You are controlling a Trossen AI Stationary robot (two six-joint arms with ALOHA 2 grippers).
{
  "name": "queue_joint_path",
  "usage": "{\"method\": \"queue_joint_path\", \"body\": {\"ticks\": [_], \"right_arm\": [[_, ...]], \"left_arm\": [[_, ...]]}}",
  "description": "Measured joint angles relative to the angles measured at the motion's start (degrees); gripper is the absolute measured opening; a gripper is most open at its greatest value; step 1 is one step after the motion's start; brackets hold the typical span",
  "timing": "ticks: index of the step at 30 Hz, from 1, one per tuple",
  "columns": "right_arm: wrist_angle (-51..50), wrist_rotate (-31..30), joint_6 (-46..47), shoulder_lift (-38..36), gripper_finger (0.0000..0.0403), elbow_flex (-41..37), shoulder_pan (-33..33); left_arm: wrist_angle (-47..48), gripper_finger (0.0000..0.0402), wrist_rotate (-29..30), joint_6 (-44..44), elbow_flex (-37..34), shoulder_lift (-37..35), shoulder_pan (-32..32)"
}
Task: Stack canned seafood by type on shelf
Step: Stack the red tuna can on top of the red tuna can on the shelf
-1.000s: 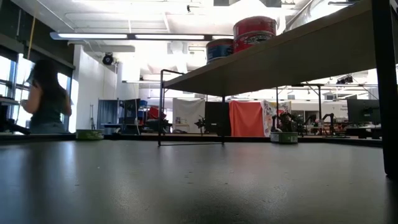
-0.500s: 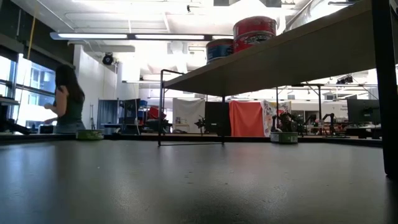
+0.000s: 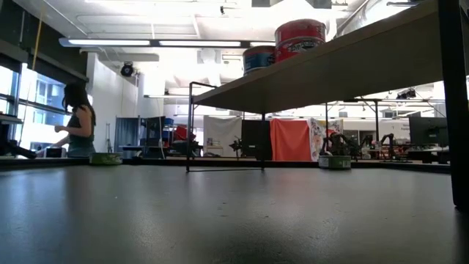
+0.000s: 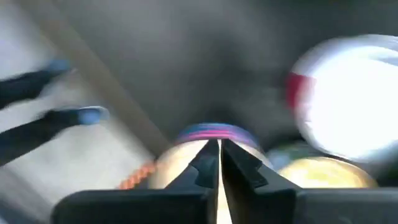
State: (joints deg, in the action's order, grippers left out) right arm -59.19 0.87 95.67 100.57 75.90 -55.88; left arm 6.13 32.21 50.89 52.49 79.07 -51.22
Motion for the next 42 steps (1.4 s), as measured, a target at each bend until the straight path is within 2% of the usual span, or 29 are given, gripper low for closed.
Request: {"method": "queue_joint_path", "body": {"ticks": [4,11,22,28,35,42], "right_arm": [[-2.0,0.9,7.5,-0.3,0.0004,-4.7,0.4],[-2.3,1.3,12.1,-0.3,0.0000,-9.8,0.8],[-0.6,0.1,10.9,0.7,0.0000,-10.2,0.3],[10.4,0.6,8.0,2.2,0.0000,-9.8,-1.3],[14.5,-4.2,6.1,2.5,0.0000,-8.4,-1.8],[18.9,-5.4,1.4,3.3,0.0000,-8.4,1.6]], "left_arm": [[0.0,0.0000,-0.1,0.0,0.0,0.0,0.6],[0.1,0.0000,-0.1,0.0,0.0,0.0,0.6],[0.1,0.0000,0.1,1.1,0.0,0.0,0.6],[0.0,0.0000,0.1,1.1,0.0,0.0,0.6],[0.1,0.0000,0.9,1.0,0.0,0.0,0.6],[0.7,0.0000,1.7,0.9,0.0,0.0,0.6]]}}
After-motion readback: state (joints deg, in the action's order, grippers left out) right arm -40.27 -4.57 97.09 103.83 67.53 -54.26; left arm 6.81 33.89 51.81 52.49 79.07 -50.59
